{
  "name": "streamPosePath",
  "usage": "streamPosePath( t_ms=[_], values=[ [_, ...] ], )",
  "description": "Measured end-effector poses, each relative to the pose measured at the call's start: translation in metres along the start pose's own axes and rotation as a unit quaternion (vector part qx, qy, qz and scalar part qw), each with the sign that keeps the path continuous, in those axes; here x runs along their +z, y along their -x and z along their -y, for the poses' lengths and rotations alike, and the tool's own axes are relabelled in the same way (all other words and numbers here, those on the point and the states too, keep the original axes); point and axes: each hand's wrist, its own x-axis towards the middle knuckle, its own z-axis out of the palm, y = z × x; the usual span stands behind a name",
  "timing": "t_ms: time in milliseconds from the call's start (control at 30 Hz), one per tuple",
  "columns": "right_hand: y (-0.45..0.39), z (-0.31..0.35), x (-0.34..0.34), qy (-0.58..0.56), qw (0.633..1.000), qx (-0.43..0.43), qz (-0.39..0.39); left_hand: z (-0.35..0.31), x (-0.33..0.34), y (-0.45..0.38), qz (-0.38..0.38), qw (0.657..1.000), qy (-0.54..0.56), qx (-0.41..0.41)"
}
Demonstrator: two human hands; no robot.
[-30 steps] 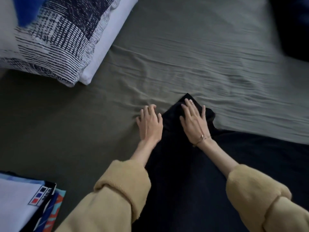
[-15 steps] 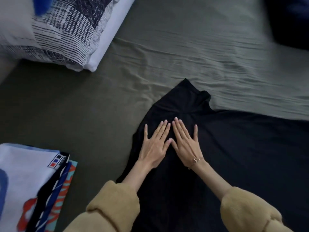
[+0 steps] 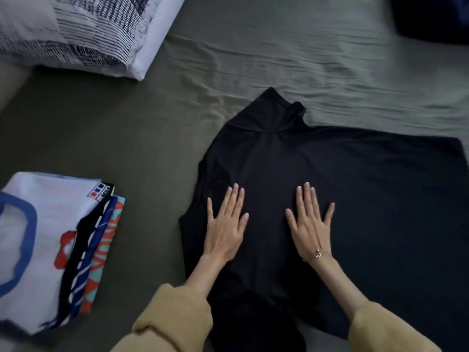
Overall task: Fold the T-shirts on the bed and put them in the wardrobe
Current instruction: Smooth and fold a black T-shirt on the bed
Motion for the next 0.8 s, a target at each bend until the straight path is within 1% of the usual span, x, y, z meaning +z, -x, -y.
streamPosePath(
  t_ms=[133,200,267,333,367,400,500,533,667,800],
  values=[
    [0.025,-0.029,-0.009,-0.004,0.998,0.067,0.012,-0.003,-0.011,0.011,0.016,0.999,-0.017,-0.045],
    [0.036,-0.028,-0.011,-0.019,0.998,0.065,0.009,-0.013,-0.013,0.024,0.02,0.999,0.002,-0.036],
    [0.048,-0.016,-0.011,-0.036,0.999,0.001,-0.003,-0.028,-0.013,0.044,0.034,0.999,0.032,0.007],
    [0.064,-0.004,-0.003,-0.019,0.995,-0.098,0.006,-0.039,-0.01,0.065,0.05,0.997,0.041,0.052],
    [0.07,-0.001,0.001,-0.001,0.992,-0.129,0.015,-0.041,-0.008,0.073,0.057,0.996,0.037,0.059],
    [0.073,-0.001,0.005,0.014,0.99,-0.141,0.019,-0.04,-0.006,0.079,0.058,0.996,0.033,0.059],
    [0.074,-0.007,0.004,0.017,0.994,-0.112,0.014,-0.034,-0.008,0.078,0.053,0.998,0.018,0.034],
    [0.078,-0.005,0.003,0.009,0.993,-0.115,0.015,-0.03,-0.01,0.081,0.053,0.998,0.013,0.024],
    [0.096,0.021,-0.003,0.001,0.975,-0.218,0.034,-0.016,-0.016,0.091,0.035,0.998,0.022,-0.041],
    [0.103,0.055,0.003,-0.027,0.96,-0.268,0.079,-0.003,-0.017,0.104,0.019,0.995,0.019,-0.098]
  ],
)
